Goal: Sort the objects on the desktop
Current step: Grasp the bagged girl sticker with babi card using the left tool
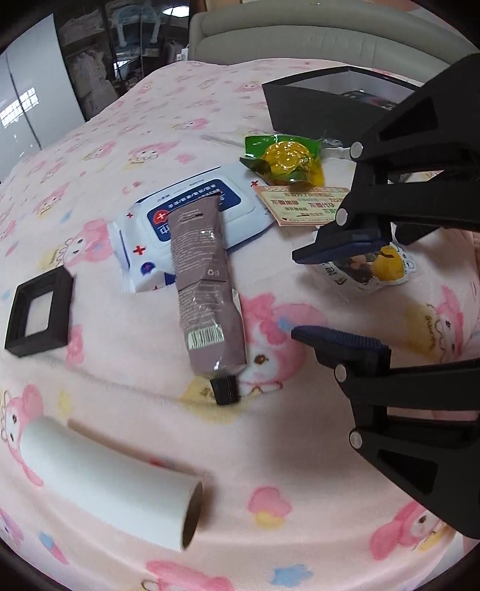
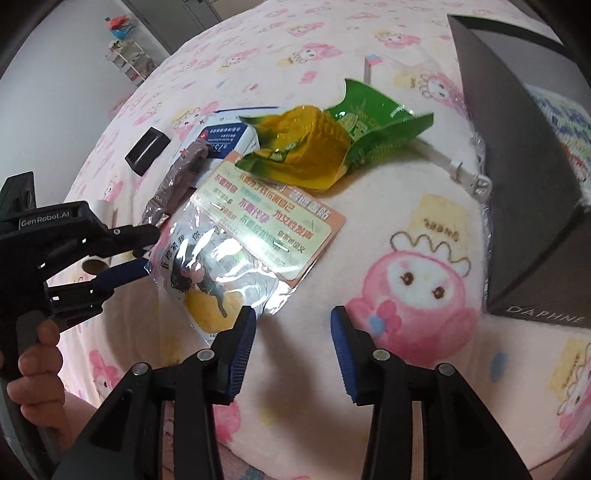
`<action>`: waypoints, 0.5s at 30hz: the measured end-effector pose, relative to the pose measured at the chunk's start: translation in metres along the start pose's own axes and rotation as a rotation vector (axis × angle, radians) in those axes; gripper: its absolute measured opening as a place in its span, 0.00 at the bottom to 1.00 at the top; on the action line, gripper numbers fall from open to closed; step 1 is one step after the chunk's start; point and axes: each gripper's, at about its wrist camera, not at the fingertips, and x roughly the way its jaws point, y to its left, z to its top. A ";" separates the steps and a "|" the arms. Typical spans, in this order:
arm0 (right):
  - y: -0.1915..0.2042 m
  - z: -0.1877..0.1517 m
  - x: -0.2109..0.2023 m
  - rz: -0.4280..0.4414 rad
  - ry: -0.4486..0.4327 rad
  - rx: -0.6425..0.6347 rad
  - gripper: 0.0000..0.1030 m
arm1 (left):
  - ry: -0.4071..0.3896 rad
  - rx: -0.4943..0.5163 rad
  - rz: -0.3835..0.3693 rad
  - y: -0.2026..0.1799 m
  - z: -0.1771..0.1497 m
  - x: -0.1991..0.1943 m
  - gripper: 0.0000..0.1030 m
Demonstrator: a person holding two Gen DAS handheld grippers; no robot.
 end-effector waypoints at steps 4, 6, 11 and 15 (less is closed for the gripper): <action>0.002 -0.003 0.002 0.039 0.007 0.006 0.42 | 0.052 0.003 0.013 -0.001 -0.002 0.013 0.28; 0.000 -0.002 -0.007 0.074 -0.008 0.024 0.42 | 0.060 0.027 0.016 0.000 -0.007 0.008 0.28; -0.009 0.002 -0.031 0.051 -0.063 0.039 0.42 | 0.125 0.137 0.046 -0.020 -0.029 0.009 0.28; -0.016 0.000 -0.042 0.009 -0.072 0.039 0.42 | 0.207 0.245 -0.051 -0.044 -0.051 0.009 0.29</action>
